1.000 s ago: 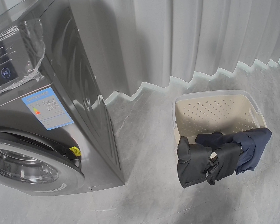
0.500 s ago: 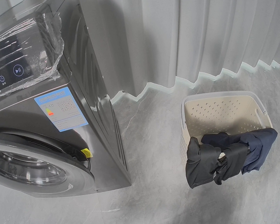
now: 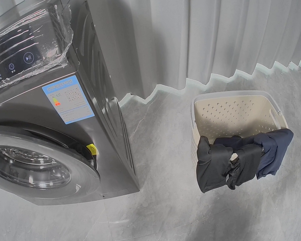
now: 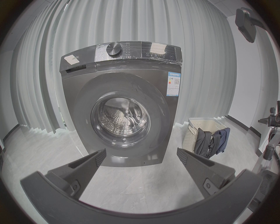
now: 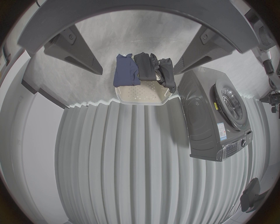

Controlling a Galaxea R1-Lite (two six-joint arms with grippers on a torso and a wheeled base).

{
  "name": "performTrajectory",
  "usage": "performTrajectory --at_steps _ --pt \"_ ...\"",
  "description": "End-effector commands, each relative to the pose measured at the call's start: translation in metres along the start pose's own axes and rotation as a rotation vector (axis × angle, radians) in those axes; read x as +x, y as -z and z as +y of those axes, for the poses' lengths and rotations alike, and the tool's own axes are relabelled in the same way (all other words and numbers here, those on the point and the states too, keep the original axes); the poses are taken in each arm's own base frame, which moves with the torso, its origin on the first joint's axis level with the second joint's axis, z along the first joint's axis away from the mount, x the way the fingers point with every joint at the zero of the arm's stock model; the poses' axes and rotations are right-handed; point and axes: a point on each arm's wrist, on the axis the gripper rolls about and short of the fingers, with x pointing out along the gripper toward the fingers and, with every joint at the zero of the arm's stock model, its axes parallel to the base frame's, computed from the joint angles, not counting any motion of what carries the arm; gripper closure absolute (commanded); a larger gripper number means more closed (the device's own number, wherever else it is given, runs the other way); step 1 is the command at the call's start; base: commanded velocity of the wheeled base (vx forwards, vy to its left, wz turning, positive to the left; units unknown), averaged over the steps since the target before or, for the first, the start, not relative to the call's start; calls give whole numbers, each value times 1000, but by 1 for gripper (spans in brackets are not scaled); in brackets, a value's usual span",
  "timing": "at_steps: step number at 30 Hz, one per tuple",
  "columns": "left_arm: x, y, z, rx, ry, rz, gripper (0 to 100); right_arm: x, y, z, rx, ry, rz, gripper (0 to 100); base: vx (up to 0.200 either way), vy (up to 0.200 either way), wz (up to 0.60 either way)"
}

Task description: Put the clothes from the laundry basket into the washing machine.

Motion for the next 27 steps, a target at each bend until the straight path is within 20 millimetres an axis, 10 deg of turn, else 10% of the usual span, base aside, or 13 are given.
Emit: performTrajectory --at_steps 1,27 --pt "0 5 0 0 0 6 0 1 5 0 0 0 11 0 0 200 0" --pt "0 5 0 0 0 6 0 1 5 0 0 3 12 0 0 146 0"
